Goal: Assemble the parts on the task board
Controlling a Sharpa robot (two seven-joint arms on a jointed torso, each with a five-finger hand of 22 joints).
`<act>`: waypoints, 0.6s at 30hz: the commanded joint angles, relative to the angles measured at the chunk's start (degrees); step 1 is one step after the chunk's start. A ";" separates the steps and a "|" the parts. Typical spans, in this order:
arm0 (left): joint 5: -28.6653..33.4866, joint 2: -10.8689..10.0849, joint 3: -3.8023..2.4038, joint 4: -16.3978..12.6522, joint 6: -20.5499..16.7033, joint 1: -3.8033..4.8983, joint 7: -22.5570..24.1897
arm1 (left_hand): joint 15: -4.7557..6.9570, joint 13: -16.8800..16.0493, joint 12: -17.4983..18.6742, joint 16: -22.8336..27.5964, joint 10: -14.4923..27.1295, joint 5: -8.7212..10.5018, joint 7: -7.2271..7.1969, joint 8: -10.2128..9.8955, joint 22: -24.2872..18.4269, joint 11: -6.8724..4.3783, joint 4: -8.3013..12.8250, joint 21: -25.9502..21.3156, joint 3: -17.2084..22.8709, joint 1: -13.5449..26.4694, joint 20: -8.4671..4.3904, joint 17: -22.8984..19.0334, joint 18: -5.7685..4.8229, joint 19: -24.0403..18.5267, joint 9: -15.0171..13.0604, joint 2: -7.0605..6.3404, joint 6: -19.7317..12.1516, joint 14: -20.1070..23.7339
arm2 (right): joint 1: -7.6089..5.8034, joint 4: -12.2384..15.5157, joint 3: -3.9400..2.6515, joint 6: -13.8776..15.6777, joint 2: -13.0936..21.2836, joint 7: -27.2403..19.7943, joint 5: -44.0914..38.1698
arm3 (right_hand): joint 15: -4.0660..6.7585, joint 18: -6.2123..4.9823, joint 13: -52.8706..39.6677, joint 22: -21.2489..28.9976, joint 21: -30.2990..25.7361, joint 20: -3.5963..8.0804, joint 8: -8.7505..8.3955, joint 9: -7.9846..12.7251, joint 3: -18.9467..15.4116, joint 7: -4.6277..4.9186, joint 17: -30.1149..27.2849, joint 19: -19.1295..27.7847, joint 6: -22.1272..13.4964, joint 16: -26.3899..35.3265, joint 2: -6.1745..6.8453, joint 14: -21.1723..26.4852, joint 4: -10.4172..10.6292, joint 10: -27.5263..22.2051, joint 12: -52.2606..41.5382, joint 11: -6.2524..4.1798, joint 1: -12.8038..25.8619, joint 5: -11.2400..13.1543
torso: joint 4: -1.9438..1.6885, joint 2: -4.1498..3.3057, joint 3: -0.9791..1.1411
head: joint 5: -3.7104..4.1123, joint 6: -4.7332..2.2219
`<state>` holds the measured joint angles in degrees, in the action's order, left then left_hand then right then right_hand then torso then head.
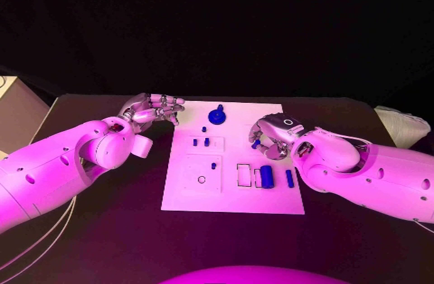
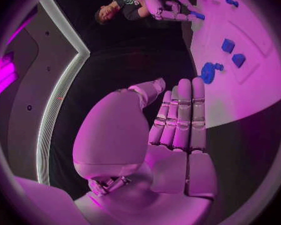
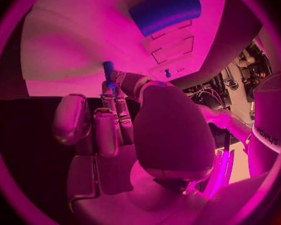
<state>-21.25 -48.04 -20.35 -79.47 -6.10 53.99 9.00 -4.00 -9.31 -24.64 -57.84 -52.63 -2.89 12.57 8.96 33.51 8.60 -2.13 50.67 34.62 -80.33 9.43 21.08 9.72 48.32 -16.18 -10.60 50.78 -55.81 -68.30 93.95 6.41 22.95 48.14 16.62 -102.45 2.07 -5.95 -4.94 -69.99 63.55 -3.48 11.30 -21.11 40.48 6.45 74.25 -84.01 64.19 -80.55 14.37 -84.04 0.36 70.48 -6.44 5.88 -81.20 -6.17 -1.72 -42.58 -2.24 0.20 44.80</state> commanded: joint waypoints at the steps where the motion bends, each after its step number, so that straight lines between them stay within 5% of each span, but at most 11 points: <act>1: -0.08 0.16 -0.04 -0.04 1.02 -0.02 0.29 | -0.17 0.08 -0.39 0.23 0.55 -0.16 -0.07 -0.23 -0.13 -0.02 -0.39 -0.43 -0.09 0.04 0.01 -0.06 0.83 0.37 0.10 0.62 -0.24 -0.39 | -0.44 0.96 -0.11 0.32 0.35 0.53 0.61 | 0.43 0.83 -2.56 -0.07 0.25 0.55 0.37 -0.10 0.23 0.09 0.00 -1.44 0.49 -0.34 -2.04 -2.82 -0.20 6.00 -2.18 -3.69 -1.12 0.07 | 0.02 0.02 -0.05 | 0.01 -0.12; 18: -0.03 0.54 -0.04 0.16 1.11 -0.03 0.15 | -0.17 0.08 -0.39 0.23 0.55 -0.16 -0.07 -0.23 -0.13 -0.02 -0.39 -0.43 -0.09 0.04 0.01 -0.06 0.83 0.37 0.10 0.62 -0.24 -0.39 | -3.88 7.44 -0.81 -1.93 1.21 0.71 5.21 | 0.45 0.83 -2.63 -0.12 0.29 0.58 0.41 -0.14 0.33 0.06 0.06 -1.44 0.57 -0.37 -1.98 -2.83 -0.32 6.03 -2.17 -3.71 -1.05 0.11 | 0.06 -0.04 0.06 | -0.30 -0.61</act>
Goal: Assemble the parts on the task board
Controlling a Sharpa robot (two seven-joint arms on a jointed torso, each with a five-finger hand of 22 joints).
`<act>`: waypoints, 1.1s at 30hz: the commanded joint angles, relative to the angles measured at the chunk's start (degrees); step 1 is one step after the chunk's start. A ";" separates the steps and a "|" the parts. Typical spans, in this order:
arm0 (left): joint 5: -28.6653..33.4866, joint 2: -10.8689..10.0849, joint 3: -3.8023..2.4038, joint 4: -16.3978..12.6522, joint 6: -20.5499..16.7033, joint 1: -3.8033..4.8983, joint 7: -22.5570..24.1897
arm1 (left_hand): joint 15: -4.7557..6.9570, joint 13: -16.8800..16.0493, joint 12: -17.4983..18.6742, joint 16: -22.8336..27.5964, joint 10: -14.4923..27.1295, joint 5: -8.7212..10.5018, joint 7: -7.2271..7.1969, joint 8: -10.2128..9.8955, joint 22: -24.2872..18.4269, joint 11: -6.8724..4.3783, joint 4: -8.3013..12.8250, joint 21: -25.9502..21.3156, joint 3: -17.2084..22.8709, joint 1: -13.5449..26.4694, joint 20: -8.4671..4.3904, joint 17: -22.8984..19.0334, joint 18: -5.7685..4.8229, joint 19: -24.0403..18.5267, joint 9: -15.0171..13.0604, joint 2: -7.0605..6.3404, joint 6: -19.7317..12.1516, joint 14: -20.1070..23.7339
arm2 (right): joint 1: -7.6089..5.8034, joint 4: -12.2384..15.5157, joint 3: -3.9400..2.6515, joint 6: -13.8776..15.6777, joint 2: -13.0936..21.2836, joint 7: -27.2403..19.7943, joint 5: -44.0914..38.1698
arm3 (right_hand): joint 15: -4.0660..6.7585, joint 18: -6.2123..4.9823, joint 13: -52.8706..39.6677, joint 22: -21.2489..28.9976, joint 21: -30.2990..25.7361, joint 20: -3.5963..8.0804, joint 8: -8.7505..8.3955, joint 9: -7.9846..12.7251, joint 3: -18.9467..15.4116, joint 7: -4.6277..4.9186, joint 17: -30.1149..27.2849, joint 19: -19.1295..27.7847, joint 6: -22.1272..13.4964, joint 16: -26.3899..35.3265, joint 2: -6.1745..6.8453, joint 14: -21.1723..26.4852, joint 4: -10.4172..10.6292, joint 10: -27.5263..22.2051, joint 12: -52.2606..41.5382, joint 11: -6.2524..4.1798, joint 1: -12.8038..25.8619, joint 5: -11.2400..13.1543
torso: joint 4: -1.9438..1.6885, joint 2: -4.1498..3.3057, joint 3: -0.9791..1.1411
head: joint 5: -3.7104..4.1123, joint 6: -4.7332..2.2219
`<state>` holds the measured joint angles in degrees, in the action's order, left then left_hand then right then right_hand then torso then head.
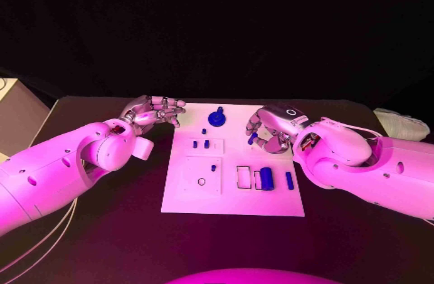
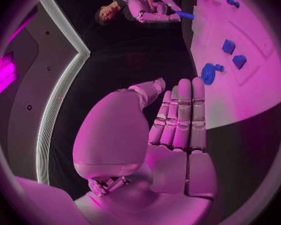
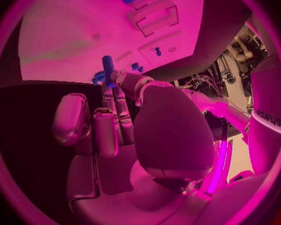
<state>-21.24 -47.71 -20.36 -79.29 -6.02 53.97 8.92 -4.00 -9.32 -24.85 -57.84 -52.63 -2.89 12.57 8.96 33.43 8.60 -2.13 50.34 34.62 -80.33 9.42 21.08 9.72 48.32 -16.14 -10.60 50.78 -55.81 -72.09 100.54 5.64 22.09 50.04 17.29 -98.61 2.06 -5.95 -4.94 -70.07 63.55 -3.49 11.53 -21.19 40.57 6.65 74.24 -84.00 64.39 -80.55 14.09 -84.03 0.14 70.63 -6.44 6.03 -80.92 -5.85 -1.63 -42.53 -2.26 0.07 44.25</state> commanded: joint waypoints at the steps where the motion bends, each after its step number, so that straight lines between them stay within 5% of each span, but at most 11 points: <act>1: -0.03 0.27 -0.04 0.01 1.05 -0.01 0.23 | -0.17 0.09 -0.19 0.23 0.56 -0.16 -0.06 -0.23 -0.05 -0.02 -0.39 -0.11 -0.09 0.04 0.01 -0.06 0.83 0.36 0.05 0.62 -0.24 -0.39 | -0.11 1.14 -0.04 -1.08 -1.17 -0.04 1.39 | 0.46 0.84 -2.63 -0.05 0.29 0.59 0.18 -0.06 0.24 -0.14 0.07 -1.44 0.37 -0.37 -1.70 -2.84 -0.10 5.88 -2.17 -3.86 -1.32 -0.21 | -0.01 -0.10 0.13 | -0.26 -0.11; 8: 0.02 0.69 -0.04 0.14 1.24 -0.01 0.23 | -0.17 0.09 -0.19 0.23 0.56 -0.16 -0.06 -0.23 -0.05 -0.02 -0.39 -0.11 -0.09 0.04 0.01 -0.06 0.83 0.36 0.05 0.62 -0.24 -0.39 | 0.62 2.18 0.22 -0.98 -4.85 -0.75 1.46 | 0.46 0.80 -2.65 0.10 0.09 0.60 0.18 -0.07 0.30 -0.14 -0.09 -1.40 0.37 -0.28 -1.69 -2.80 -0.16 5.86 -2.15 -3.87 -1.32 -0.22 | -0.08 -0.04 0.00 | -0.74 -0.02; 18: 0.08 1.16 -0.04 0.47 1.47 -0.03 0.25 | -0.16 0.11 -0.28 0.24 0.63 -0.17 -0.08 -0.24 -0.18 -0.03 -0.49 -0.26 -0.09 0.03 0.02 -0.05 0.85 0.42 0.07 0.64 -0.26 -0.40 | 4.39 1.72 0.48 -0.50 -10.65 -2.35 0.46 | 0.47 0.76 -2.72 0.23 -0.12 0.62 0.13 -0.09 0.54 -0.09 -0.13 -1.35 0.30 -0.25 -1.70 -2.79 -0.37 5.79 -2.06 -3.82 -1.30 -0.38 | -0.24 -0.04 0.05 | -2.26 0.26; 33: 0.09 0.92 -0.04 0.43 1.45 -0.03 0.17 | -0.16 0.11 -0.28 0.24 0.63 -0.17 -0.08 -0.24 -0.18 -0.03 -0.49 -0.26 -0.09 0.03 0.02 -0.05 0.85 0.42 0.07 0.64 -0.26 -0.40 | 6.42 0.16 0.69 -0.36 -13.42 -2.82 -0.67 | 0.46 0.75 -2.74 0.27 -0.19 0.63 0.11 -0.09 0.61 -0.07 -0.23 -1.33 0.28 -0.19 -1.70 -2.77 -0.45 5.77 -2.04 -3.81 -1.30 -0.43 | -0.17 -0.25 -0.03 | -3.37 1.02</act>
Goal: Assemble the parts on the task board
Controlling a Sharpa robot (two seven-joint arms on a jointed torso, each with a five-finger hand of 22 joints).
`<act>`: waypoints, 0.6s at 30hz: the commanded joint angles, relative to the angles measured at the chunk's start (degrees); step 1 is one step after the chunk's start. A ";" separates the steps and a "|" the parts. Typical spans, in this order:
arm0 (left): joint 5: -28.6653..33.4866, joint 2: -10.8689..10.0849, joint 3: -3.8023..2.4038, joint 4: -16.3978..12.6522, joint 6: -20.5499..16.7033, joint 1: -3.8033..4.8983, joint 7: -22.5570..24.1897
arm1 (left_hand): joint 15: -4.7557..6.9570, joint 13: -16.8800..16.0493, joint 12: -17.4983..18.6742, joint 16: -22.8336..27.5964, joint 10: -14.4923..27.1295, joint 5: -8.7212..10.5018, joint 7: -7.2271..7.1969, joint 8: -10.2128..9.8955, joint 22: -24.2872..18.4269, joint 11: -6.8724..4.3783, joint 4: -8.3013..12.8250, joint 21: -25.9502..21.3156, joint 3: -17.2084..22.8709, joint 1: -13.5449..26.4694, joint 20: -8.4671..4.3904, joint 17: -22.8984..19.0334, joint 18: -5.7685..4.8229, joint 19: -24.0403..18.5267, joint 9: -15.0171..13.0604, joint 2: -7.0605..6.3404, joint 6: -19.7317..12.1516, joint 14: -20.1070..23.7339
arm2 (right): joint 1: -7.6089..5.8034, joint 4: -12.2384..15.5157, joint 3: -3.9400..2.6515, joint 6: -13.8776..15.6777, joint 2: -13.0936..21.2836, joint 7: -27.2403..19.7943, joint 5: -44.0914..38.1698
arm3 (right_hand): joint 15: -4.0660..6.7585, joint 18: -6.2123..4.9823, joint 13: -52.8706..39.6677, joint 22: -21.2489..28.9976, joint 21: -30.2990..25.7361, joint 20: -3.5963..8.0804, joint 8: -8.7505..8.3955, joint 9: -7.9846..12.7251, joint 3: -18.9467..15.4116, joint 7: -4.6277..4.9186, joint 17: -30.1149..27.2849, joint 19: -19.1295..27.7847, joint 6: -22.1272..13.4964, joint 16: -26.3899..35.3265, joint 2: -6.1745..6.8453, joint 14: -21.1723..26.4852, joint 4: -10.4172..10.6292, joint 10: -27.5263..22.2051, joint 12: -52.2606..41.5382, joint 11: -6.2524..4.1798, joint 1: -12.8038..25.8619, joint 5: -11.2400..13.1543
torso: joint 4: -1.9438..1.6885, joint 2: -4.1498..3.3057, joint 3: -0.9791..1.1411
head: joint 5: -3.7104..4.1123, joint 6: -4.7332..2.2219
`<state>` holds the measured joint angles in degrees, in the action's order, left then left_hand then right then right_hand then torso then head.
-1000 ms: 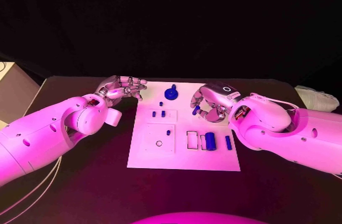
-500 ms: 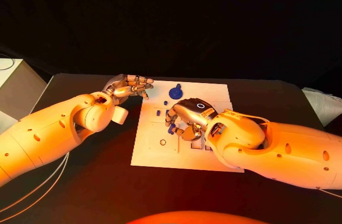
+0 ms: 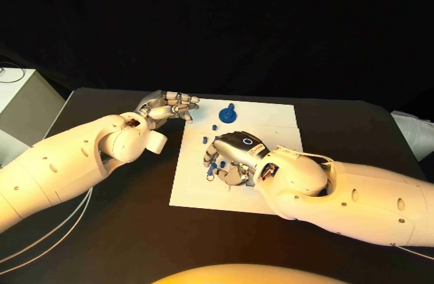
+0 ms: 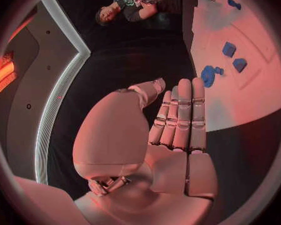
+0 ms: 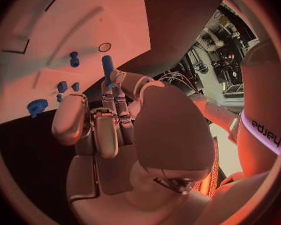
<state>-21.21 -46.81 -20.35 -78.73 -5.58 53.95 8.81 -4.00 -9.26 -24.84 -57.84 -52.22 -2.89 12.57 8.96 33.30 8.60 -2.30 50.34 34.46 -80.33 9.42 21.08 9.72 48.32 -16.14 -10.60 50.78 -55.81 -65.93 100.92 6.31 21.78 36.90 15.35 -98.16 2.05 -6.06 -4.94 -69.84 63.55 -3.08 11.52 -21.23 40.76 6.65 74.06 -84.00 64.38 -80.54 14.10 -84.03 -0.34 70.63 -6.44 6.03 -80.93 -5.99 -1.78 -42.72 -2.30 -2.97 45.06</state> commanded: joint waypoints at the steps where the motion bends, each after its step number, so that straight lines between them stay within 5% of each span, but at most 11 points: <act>1: 0.06 0.01 -0.04 -0.14 1.01 -0.01 0.27 | -0.16 0.06 -0.29 0.24 0.22 -0.16 -0.08 -0.24 -0.05 -0.03 -0.33 -0.26 0.07 0.03 0.02 -0.05 0.85 0.43 0.08 0.64 -0.26 -0.40 | 0.38 -0.39 0.05 -0.09 -0.45 -0.89 -1.15 | 0.47 0.86 -2.74 0.05 -0.19 0.23 0.12 -0.05 0.42 -0.06 -0.05 -1.34 0.28 -0.19 -1.71 -2.77 0.04 5.76 -2.04 -3.81 -1.29 -0.29 | 0.00 -0.04 0.03 | -0.49 0.31; 18: 0.06 -0.30 -0.04 -0.33 1.02 -0.01 0.11 | -0.16 0.06 -0.29 0.24 0.22 -0.16 -0.08 -0.24 -0.05 -0.03 -0.33 -0.26 0.07 0.03 0.02 -0.05 0.85 0.43 0.08 0.64 -0.26 -0.40 | 1.20 -2.31 0.45 -0.61 -1.49 -0.90 -2.14 | 0.45 0.87 -2.80 0.00 -0.15 0.23 0.09 -0.07 0.54 -0.02 -0.04 -1.33 0.27 -0.20 -1.70 -2.78 -0.09 5.75 -2.00 -3.78 -1.23 -0.39 | 0.06 0.04 0.03 | -0.87 0.96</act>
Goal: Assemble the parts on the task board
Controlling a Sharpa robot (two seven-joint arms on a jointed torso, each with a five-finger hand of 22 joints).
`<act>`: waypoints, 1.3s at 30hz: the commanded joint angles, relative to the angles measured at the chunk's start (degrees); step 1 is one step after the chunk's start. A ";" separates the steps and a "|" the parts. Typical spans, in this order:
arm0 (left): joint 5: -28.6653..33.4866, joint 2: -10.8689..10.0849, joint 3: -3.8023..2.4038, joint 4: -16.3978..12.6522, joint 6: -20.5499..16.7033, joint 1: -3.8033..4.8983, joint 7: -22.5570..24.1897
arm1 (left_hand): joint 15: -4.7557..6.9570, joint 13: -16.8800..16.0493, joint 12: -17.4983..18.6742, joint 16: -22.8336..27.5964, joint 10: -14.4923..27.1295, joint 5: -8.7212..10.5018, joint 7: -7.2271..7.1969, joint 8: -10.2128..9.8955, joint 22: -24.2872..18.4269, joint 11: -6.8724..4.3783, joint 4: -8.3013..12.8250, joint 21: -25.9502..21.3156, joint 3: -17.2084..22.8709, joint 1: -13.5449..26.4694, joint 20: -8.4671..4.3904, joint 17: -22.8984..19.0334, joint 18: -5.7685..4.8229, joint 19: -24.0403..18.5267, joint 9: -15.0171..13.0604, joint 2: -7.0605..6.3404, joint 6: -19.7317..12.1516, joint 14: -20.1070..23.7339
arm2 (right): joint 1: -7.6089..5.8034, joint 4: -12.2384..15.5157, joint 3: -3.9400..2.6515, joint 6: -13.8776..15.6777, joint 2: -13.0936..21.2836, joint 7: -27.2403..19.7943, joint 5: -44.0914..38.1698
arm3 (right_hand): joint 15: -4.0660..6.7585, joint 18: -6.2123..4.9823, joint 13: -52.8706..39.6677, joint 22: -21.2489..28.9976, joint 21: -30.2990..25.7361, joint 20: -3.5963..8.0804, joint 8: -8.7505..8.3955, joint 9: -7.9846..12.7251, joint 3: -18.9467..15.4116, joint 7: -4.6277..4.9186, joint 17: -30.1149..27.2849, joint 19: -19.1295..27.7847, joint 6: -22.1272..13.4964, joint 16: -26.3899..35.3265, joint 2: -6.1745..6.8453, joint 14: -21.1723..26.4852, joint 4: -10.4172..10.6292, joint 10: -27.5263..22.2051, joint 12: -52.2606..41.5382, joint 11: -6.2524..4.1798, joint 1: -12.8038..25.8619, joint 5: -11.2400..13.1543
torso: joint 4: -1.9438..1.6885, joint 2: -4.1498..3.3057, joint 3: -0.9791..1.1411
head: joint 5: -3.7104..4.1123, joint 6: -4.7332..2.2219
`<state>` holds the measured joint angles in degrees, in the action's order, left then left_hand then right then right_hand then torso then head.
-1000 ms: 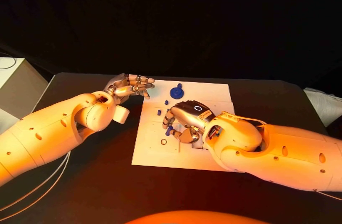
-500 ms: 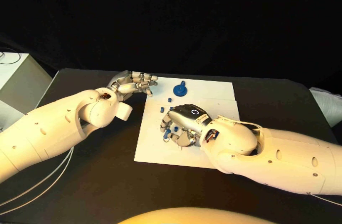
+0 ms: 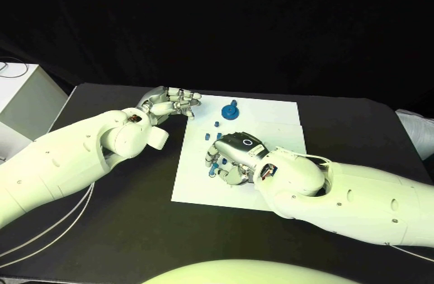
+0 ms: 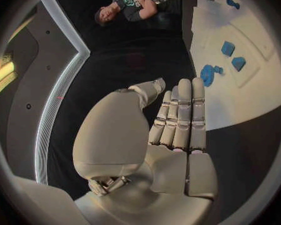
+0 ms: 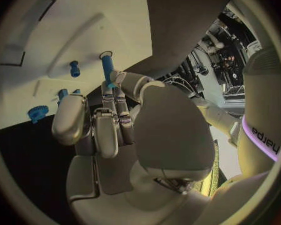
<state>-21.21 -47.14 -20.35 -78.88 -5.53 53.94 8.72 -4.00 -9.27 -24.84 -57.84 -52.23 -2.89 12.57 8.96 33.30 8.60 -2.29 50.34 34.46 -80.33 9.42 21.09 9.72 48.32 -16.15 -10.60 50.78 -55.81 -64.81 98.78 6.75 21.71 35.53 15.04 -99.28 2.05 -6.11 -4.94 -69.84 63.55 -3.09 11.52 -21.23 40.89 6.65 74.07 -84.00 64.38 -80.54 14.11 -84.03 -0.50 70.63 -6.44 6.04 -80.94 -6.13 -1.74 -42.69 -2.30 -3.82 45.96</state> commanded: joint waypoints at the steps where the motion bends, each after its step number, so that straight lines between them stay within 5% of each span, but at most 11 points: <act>1: 0.06 0.02 -0.04 -0.20 0.97 0.00 0.20 | -0.16 0.06 -0.29 0.24 0.23 -0.16 -0.08 -0.24 -0.05 -0.03 -0.33 -0.26 0.07 0.03 0.02 -0.06 0.85 0.43 0.08 0.64 -0.26 -0.40 | 0.11 -0.28 0.04 -0.57 -0.17 -0.59 -1.04 | 0.45 0.91 -2.80 0.00 -0.15 0.24 0.10 -0.07 0.41 -0.02 -0.04 -1.34 0.27 -0.20 -1.71 -2.78 0.07 5.75 -2.00 -3.78 -1.21 -0.24 | 0.03 0.01 0.02 | -0.03 0.07; 39: 0.02 -0.23 -0.04 -0.29 1.05 0.00 -0.22 | -0.17 0.13 -0.51 0.27 0.39 -0.16 -0.07 -0.26 -0.31 -0.02 -0.54 -0.56 0.09 -0.02 0.03 -0.03 0.85 0.60 0.13 0.70 -0.27 -0.38 | 0.72 -1.62 0.51 -1.07 -1.03 -0.35 -1.81 | 0.42 0.87 -2.90 0.16 -0.40 0.23 0.07 -0.11 0.56 0.03 -0.20 -1.27 0.25 -0.10 -1.68 -2.74 -0.12 5.74 -1.94 -3.74 -1.02 -0.42 | -0.01 0.00 0.04 | -0.08 0.71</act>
<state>-21.21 -47.41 -20.35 -79.00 -5.42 53.94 8.30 -4.00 -9.23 -25.08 -57.84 -52.23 -2.89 12.57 8.96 33.05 8.60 -2.47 50.09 34.64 -80.33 9.64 21.09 9.72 48.54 -16.10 -10.60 50.78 -55.81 -64.17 97.33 7.23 21.40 34.61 14.91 -100.11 2.05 -6.13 -4.94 -69.74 63.34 -3.10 11.52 -21.29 41.22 6.65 73.90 -83.99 64.38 -80.54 14.18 -84.03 -0.62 70.63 -6.44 6.04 -81.01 -6.40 -1.72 -42.68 -2.27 -3.93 46.60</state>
